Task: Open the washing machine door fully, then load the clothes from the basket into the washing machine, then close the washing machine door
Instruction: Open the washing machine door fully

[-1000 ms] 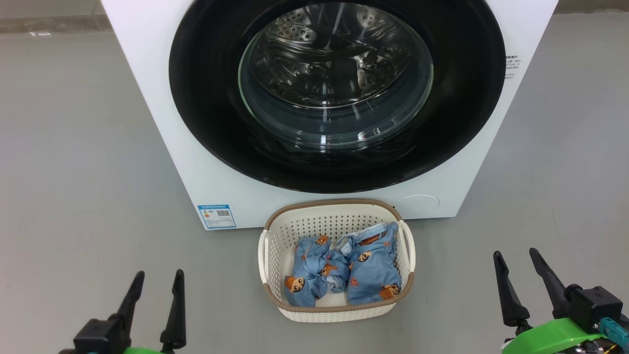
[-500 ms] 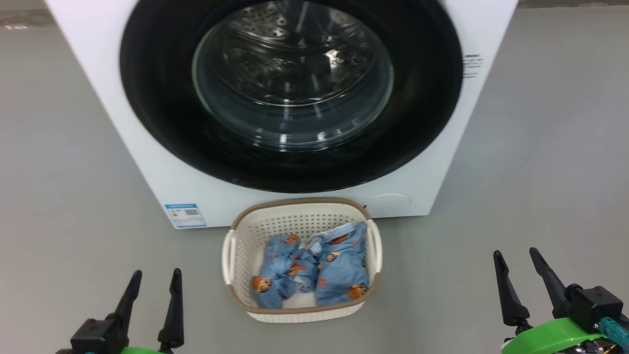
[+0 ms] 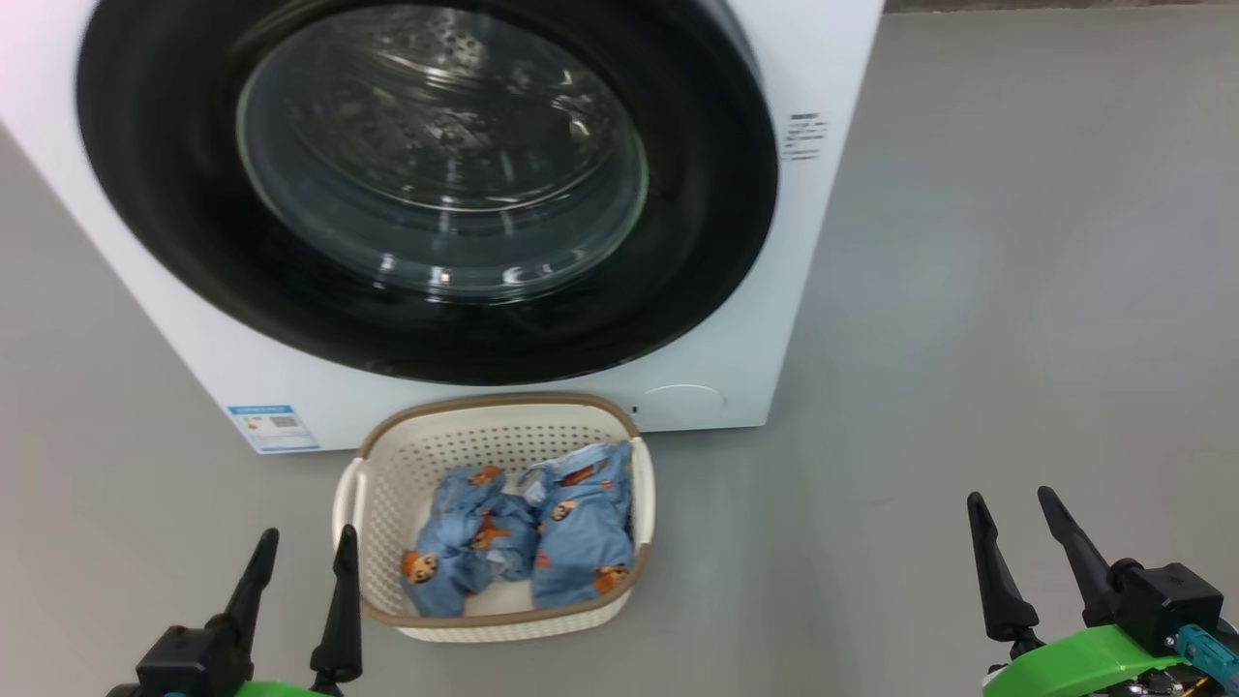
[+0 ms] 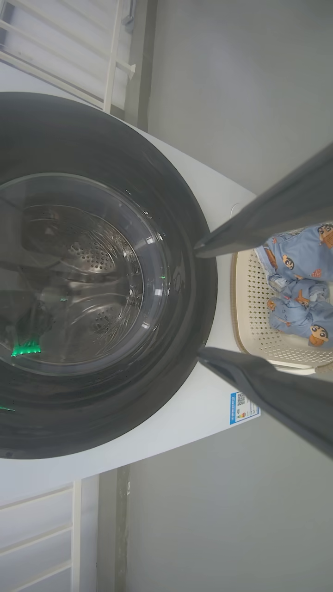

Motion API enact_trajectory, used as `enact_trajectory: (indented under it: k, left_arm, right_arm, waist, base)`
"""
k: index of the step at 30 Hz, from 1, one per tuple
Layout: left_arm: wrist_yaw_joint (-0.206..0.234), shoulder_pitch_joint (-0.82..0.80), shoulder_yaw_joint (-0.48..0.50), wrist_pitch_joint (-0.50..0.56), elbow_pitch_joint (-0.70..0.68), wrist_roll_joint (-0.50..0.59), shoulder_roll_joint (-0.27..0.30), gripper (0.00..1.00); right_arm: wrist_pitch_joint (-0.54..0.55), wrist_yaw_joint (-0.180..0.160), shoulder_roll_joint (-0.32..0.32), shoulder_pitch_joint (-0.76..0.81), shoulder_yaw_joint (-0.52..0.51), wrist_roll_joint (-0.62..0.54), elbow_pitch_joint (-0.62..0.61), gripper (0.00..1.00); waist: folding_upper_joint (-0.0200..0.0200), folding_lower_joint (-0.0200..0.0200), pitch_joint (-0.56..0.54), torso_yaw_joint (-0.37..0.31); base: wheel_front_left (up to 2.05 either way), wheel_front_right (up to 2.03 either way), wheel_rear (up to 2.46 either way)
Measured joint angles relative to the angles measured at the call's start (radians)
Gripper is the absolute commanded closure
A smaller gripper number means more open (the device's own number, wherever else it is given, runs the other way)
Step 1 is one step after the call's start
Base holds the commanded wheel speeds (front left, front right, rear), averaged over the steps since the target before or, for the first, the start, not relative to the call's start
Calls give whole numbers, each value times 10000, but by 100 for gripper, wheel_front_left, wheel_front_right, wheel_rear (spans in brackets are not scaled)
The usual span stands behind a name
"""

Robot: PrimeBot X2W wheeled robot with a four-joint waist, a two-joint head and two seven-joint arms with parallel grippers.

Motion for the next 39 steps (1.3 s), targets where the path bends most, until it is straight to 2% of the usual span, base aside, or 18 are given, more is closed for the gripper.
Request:
enact_trajectory:
  k: [10,17,39]
  left_arm:
    - [2,-39,-52,-31,-142,-293,-27,0]
    - [0,-41,-92,-38,-355,-382,-40,0]
    - [0,-14,-171,-38,-376,-648,-40,0]
  right_arm:
    - [0,0,23,-30,-27,119,-19,0]
    - [0,0,21,-46,-33,117,-13,0]
    - [0,0,35,-141,-50,336,54,0]
  waist:
    - [0,0,95,-24]
    - [0,0,60,3]
    - [0,0,-133,290]
  base:
    - [135,99,-234]
    - [76,62,-138]
    - [6,6,-13]
